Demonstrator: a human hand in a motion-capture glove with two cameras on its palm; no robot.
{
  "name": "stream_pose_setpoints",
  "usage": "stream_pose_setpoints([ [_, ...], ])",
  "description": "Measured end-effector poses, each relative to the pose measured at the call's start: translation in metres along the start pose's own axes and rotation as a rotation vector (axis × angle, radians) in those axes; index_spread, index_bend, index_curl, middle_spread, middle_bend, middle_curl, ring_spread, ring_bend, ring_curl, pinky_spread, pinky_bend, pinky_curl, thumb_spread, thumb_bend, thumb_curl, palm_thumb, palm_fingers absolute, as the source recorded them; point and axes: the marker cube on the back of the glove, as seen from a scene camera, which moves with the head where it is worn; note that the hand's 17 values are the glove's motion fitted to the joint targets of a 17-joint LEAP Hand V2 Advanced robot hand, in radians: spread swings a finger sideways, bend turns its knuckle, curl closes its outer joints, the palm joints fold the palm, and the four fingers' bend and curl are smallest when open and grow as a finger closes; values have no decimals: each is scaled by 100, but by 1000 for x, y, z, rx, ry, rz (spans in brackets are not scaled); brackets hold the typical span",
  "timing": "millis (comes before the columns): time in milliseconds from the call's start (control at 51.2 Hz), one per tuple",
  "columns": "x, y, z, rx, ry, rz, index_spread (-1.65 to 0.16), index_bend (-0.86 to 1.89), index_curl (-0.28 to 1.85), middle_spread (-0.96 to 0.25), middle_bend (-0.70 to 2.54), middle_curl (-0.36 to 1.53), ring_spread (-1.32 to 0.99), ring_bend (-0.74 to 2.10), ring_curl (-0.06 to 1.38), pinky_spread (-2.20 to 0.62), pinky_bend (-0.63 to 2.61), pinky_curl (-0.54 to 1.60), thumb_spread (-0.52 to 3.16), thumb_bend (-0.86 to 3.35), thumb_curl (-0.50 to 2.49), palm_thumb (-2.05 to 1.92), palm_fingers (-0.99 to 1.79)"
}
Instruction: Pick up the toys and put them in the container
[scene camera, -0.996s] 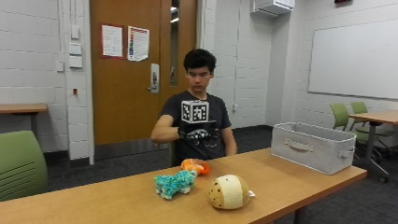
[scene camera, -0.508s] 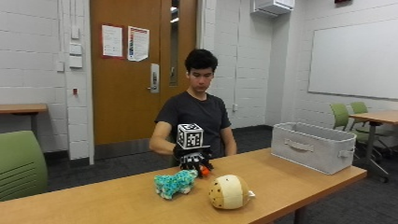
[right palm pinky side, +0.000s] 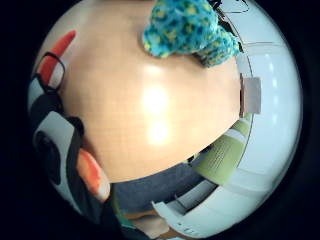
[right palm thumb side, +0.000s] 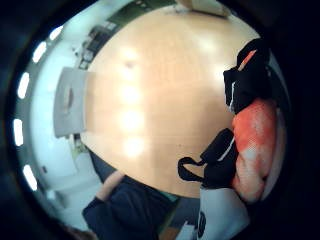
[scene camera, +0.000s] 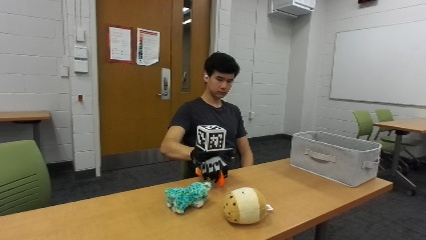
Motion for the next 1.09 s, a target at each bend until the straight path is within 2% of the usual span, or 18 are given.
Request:
stream_pose_setpoints([
  [156,-8,-24,-49,37,2,1,-36,51,33,-39,78,62,-45,108,54,-46,88,44,75,20,57,61,121],
  [371,-56,-66,-154,151,57,-8,-31,71,45,-38,88,70,-44,115,57,-46,87,43,63,18,67,59,122],
  [508,-123,-92,-231,214,6,-53,-28,76,51,-37,92,73,-42,118,58,-46,89,44,59,18,73,58,119],
  [645,-211,-107,-283,250,-47,-144,-26,77,56,-36,94,76,-41,121,59,-46,92,45,57,18,79,57,116],
  [840,-372,-97,-310,267,-114,-357,-25,75,62,-35,95,78,-41,123,60,-46,93,45,56,19,86,55,113],
  [1035,-499,-88,-299,251,-29,-530,-25,72,67,-34,95,79,-40,124,60,-46,95,45,56,21,94,53,112],
  [1094,-515,-93,-291,246,2,-567,-25,71,69,-34,95,80,-40,124,60,-45,95,45,56,22,97,53,112],
])
